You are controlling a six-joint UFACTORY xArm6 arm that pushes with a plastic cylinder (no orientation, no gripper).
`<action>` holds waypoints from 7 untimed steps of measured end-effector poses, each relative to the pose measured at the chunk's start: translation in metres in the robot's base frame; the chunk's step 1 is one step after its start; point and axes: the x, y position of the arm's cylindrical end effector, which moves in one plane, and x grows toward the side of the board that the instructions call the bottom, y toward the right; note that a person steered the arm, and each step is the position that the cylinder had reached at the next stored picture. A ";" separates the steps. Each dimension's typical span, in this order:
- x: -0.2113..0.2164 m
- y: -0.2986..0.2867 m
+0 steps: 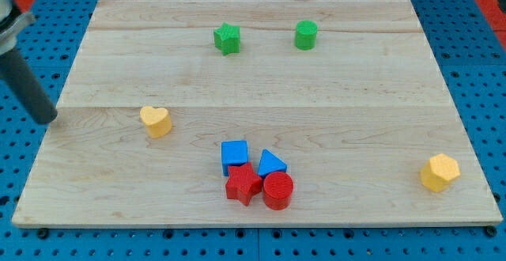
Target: Move the yellow heart to the left of the yellow hexagon
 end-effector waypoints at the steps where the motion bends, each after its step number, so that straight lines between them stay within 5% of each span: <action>1: 0.002 0.045; 4: -0.012 0.263; 5: -0.012 0.270; 6: -0.028 0.217; 7: -0.048 0.239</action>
